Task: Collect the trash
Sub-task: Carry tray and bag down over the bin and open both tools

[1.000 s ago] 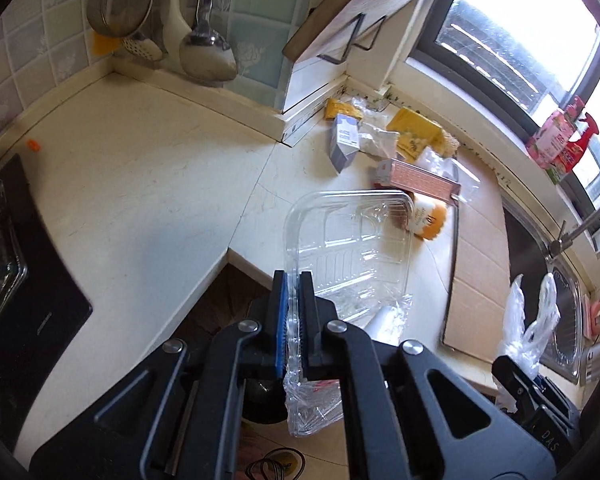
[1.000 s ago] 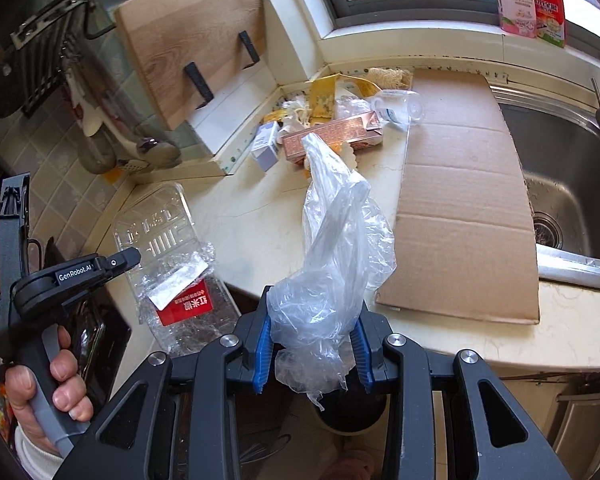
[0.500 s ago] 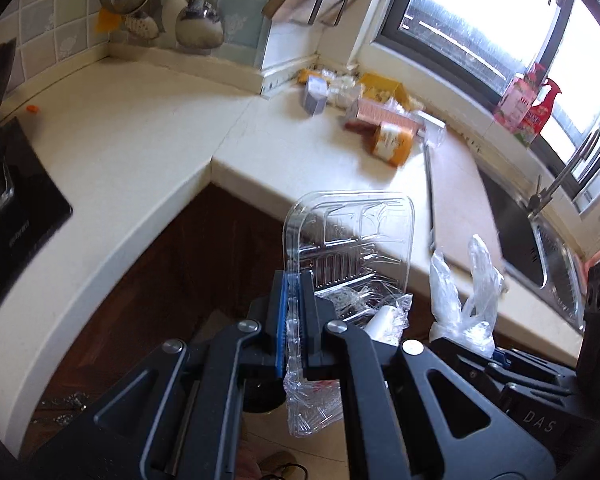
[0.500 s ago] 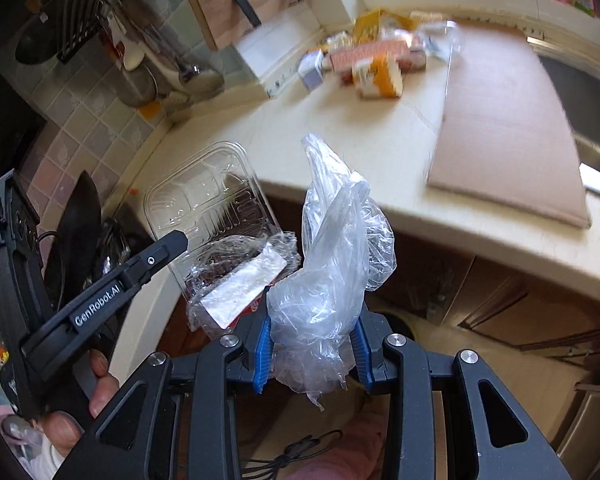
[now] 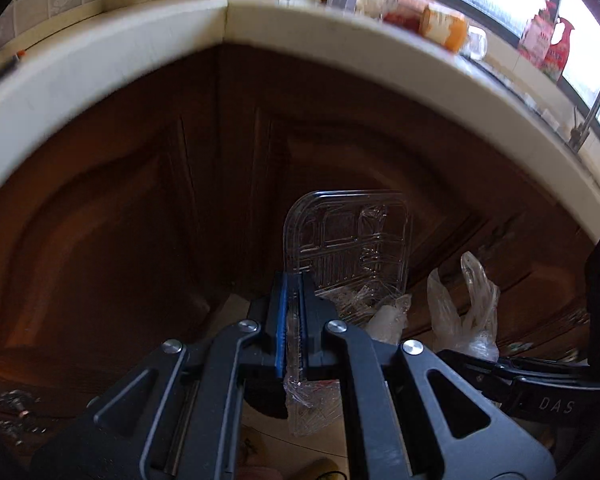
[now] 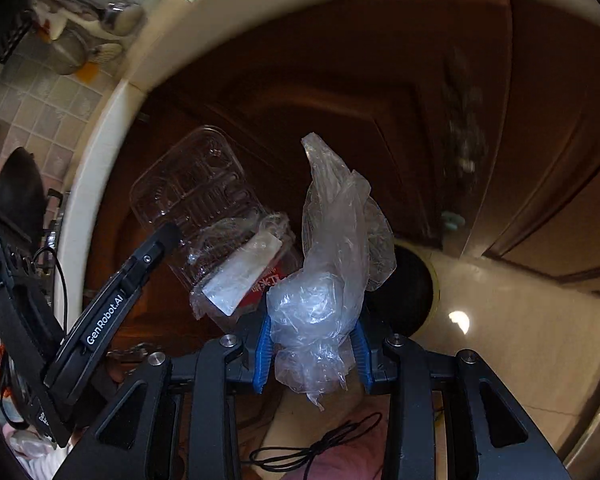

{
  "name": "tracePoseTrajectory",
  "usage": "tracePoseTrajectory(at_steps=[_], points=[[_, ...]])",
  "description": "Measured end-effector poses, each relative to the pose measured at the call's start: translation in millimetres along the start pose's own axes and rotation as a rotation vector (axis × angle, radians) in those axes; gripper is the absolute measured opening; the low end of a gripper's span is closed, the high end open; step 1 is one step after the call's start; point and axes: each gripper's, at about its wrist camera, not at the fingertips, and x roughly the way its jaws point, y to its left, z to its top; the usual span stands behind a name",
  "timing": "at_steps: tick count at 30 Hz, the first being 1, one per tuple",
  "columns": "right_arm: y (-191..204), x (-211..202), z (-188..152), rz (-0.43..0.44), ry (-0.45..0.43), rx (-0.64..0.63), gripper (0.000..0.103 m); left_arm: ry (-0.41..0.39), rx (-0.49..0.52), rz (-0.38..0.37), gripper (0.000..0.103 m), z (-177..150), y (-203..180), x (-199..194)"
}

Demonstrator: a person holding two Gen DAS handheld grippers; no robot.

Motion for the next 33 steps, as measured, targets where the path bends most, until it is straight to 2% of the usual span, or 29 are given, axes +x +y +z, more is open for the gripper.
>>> tracePoseTrajectory(at_steps=[13,16,18,19,20,23,29,33], points=[[-109.9,227.4,-34.0,-0.037,0.104,-0.016,0.035,0.052,0.015,-0.015,0.003,-127.4,40.9,179.9],[-126.8,272.4,-38.4,-0.067,0.123,-0.058,0.045,0.102,0.030,-0.034,0.008,-153.0,46.6,216.2],[-138.8,298.4,-43.2,-0.091,0.148,-0.070,0.076,0.142,0.038,-0.038,0.024,-164.7,50.8,236.1],[-144.9,307.7,-45.0,-0.111,0.152,-0.059,0.079,0.153,0.037,-0.037,0.038,-167.9,52.4,243.4],[-150.3,314.4,-46.9,-0.118,0.148,-0.050,0.079,0.151,0.033,-0.033,0.045,-172.2,55.1,248.5],[-162.0,327.9,-51.9,-0.092,0.148,-0.039,0.079,0.143,0.036,-0.024,0.058,-178.4,60.5,258.0],[-166.5,332.4,-61.2,-0.098,0.142,-0.055,0.079,0.133,0.061,-0.042,0.061,-176.3,57.2,259.0],[-142.7,302.8,-63.5,-0.087,0.081,-0.074,0.079,0.076,0.087,-0.060,0.061,-162.1,46.7,228.6]])
